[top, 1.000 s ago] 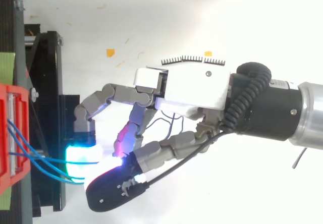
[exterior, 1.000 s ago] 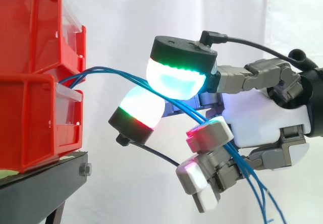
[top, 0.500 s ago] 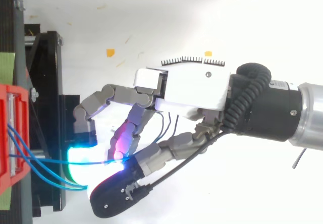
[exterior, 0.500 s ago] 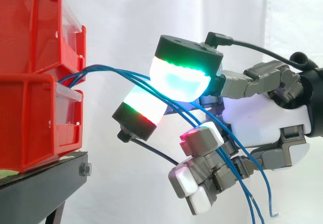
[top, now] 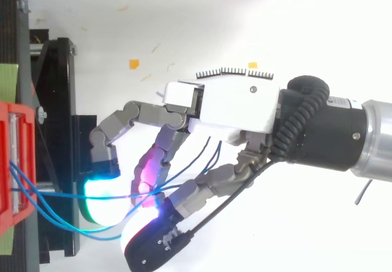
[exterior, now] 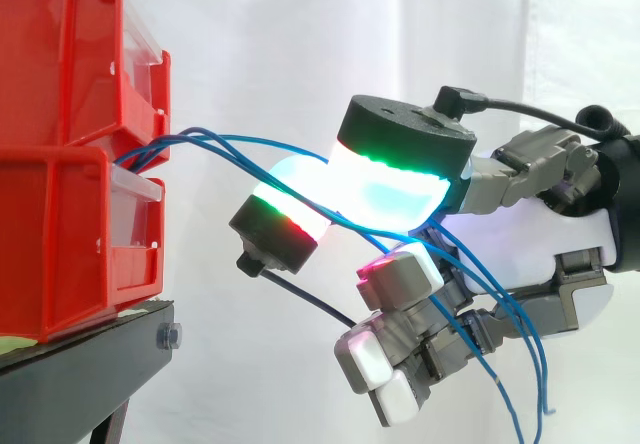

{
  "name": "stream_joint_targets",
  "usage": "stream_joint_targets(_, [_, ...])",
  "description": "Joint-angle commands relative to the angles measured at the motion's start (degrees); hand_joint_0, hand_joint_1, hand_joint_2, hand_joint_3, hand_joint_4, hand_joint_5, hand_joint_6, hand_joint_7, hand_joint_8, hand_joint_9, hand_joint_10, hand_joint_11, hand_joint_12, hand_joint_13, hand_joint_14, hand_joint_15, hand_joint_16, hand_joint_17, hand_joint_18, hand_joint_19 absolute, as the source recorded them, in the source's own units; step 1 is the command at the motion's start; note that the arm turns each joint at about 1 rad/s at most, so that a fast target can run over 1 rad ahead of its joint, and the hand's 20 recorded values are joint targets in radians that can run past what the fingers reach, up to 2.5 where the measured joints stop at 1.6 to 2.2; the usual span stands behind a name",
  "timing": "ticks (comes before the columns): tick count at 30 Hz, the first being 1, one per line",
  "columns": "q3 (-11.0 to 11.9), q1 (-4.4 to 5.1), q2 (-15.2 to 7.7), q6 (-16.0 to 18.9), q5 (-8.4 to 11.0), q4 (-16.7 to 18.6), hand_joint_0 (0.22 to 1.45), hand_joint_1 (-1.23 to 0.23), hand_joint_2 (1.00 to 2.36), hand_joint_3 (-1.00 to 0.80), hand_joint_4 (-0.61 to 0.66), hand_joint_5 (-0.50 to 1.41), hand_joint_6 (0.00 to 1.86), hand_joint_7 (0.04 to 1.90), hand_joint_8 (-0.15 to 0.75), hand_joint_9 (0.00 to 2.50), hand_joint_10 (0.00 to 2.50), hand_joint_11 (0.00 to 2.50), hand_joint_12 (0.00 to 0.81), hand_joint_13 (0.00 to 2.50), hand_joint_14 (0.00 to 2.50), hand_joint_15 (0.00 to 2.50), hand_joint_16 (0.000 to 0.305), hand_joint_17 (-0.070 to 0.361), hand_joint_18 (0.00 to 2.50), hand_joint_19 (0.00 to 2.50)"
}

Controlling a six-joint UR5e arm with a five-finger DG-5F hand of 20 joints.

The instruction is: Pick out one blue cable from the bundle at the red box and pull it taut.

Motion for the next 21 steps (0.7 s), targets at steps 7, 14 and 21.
stream_joint_targets(7, [-0.01,-0.03,0.09,0.00,0.00,-0.03,0.56,-0.89,1.00,-0.50,-0.18,-0.07,0.89,1.00,0.239,1.34,0.03,0.88,0.338,0.98,0.03,0.64,0.044,0.100,0.79,0.61])
stream_joint_targets(14, [0.08,0.06,0.00,0.00,0.00,-0.03,0.69,-0.92,1.00,-0.50,-0.22,-0.07,0.89,1.05,0.228,1.35,0.04,0.88,0.329,0.98,0.03,0.64,0.043,0.096,0.77,0.62])
stream_joint_targets(21, [1.31,-0.03,0.26,0.26,-1.32,-0.47,0.80,-0.98,1.00,-0.49,-0.27,-0.08,0.93,1.12,0.235,1.31,0.03,0.88,0.330,0.96,0.02,0.64,0.043,0.097,0.76,0.61])
